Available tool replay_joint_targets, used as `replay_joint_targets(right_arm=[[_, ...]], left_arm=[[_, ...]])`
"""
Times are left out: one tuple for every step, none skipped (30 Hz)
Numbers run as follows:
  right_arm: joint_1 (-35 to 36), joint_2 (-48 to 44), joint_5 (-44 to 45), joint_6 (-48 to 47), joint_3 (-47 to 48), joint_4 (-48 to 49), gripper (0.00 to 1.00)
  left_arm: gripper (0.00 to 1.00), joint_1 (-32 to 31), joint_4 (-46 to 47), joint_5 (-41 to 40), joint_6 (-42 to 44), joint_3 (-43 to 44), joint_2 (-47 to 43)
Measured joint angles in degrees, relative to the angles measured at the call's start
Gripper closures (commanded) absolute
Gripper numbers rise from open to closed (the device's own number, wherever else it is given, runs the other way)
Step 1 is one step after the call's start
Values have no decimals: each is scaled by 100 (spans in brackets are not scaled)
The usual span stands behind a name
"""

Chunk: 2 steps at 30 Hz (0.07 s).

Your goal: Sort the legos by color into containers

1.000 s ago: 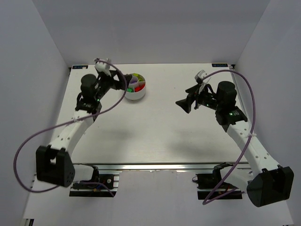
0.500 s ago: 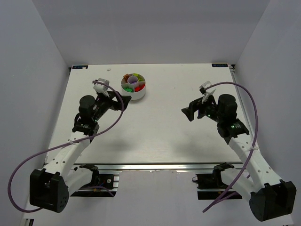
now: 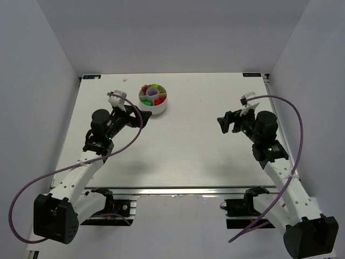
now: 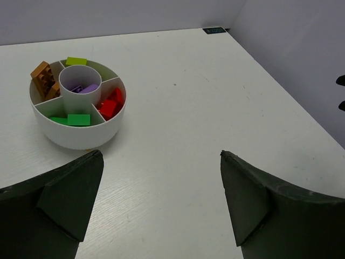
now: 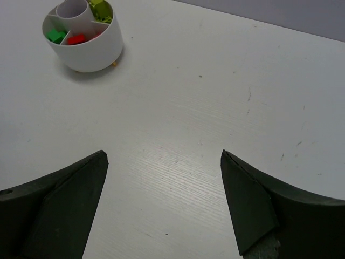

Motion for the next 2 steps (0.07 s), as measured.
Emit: replay_joint_targets(right_arm=[[-2,-24,57,33,-7,28,11],[-4,-52,101,68,-24,79,11]], left_arm=[[2,0,-2,2,0,0,0],[2,0,-2,2,0,0,0]])
